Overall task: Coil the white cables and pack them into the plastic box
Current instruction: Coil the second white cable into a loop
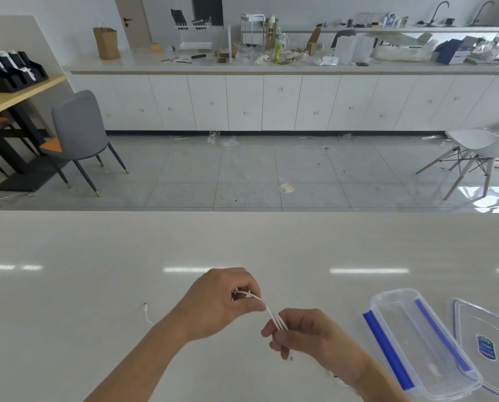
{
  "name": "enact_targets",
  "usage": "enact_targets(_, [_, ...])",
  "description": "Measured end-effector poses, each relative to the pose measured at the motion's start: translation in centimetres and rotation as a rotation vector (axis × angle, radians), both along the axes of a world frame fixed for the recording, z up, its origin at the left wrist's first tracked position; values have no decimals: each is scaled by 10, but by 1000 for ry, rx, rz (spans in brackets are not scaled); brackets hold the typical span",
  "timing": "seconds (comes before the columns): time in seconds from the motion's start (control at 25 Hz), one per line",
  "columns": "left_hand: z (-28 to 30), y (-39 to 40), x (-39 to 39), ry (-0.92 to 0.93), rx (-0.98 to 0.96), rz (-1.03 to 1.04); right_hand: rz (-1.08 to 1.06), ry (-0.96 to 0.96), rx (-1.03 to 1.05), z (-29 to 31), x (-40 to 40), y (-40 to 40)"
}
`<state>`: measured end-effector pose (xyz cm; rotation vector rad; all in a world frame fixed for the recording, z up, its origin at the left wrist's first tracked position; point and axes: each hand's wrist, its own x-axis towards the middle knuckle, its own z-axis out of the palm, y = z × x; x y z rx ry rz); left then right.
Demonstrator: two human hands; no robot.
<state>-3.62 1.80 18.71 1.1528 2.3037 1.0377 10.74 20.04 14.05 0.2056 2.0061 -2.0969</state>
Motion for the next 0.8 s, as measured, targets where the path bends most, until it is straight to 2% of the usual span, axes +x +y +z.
enact_targets(0.08, [-2,-1,-8,-126,111,11,38,7,-72,2,1,-1])
enact_targets(0.2, [-15,3,-7,-288,244,49,51,65,-334,8,0,-3])
enact_targets(0.36, [-43,20,20,-447,317,77,-85,171,-676,11,-8,-12])
enact_targets(0.44, [-58,29,35,-455,302,118,-215,209,-741,8,-13,-14])
enact_targets(0.52, [-68,35,47,-368,218,152,-362,226,-792,3,-18,-13])
enact_targets(0.6, [-72,36,57,-299,148,141,-490,223,-789,-4,-22,-9])
enact_targets(0.68, [-71,34,61,-240,89,107,-560,227,-698,-10,-24,-7])
enact_targets(0.8, [-65,32,59,-103,-44,70,-606,241,-276,-19,-22,-2])
